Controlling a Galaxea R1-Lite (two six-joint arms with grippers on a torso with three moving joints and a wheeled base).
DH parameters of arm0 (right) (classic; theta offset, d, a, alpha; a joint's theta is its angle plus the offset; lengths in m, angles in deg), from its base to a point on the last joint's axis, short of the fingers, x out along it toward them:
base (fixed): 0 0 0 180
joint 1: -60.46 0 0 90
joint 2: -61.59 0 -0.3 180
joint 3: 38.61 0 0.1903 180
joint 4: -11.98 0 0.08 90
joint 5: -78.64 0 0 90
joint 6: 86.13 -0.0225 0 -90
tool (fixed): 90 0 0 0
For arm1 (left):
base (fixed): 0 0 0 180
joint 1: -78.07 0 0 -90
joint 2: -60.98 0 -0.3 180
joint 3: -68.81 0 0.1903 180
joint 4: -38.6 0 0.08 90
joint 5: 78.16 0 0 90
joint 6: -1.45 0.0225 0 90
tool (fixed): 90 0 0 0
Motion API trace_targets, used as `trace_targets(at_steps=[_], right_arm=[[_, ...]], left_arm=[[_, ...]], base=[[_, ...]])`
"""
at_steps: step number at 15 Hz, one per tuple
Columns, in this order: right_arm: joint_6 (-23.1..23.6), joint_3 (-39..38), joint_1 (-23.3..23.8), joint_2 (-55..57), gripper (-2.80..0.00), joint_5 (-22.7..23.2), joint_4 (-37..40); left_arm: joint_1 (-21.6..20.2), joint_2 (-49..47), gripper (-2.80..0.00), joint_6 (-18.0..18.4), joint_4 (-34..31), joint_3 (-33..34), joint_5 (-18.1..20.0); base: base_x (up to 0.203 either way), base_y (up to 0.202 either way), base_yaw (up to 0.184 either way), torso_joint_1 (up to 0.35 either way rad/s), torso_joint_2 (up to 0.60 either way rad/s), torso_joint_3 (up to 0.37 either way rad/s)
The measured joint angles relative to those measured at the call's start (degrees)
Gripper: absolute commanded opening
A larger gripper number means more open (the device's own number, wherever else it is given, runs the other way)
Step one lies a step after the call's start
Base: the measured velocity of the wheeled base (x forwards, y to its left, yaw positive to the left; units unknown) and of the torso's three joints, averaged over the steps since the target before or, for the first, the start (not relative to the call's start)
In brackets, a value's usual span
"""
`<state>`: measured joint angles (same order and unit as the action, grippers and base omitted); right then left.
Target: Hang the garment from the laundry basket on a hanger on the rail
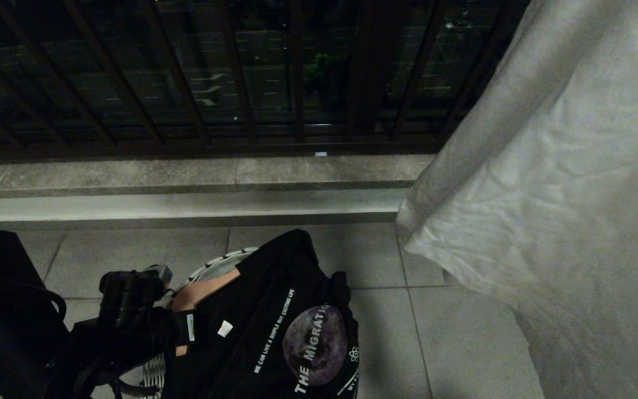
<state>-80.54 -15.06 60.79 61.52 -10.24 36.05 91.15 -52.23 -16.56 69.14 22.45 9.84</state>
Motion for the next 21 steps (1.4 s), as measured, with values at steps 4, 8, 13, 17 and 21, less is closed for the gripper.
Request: trace_targets(at_steps=[4, 8, 13, 17, 21], right_arm=[[0.00, 0.00, 0.02, 0.00, -2.80, 0.00, 0.00], [0.00, 0.00, 0.02, 0.00, -2.80, 0.00, 0.00], [0.00, 0.00, 0.02, 0.00, -2.80, 0.00, -0.02], [0.01, 0.00, 0.02, 0.00, -2.80, 0.00, -0.09], [0.16, 0.00, 0.00, 0.00, -2.80, 0.00, -0.16]], left_arm=[[0.47, 2.41, -2.80, 0.07, -0.07, -0.42, -0.09], [1.54, 6.71, -2.80, 0.07, -0.51, 0.44, -0.19], [4.59, 20.33, -2.80, 0.94, -10.65, -0.19, -0.41], [7.04, 34.74, -2.80, 3.86, -26.75, -5.58, -0.48], [7.84, 46.96, -2.80, 9.12, -43.55, -12.94, -2.32]], base=[[0.000, 0.000, 0.000, 0.000, 0.00, 0.000], [0.000, 0.000, 0.000, 0.000, 0.00, 0.000], [0.000, 0.000, 0.000, 0.000, 0.00, 0.000], [0.000, 0.000, 0.000, 0.000, 0.00, 0.000], [0.000, 0.000, 0.000, 0.000, 0.00, 0.000]])
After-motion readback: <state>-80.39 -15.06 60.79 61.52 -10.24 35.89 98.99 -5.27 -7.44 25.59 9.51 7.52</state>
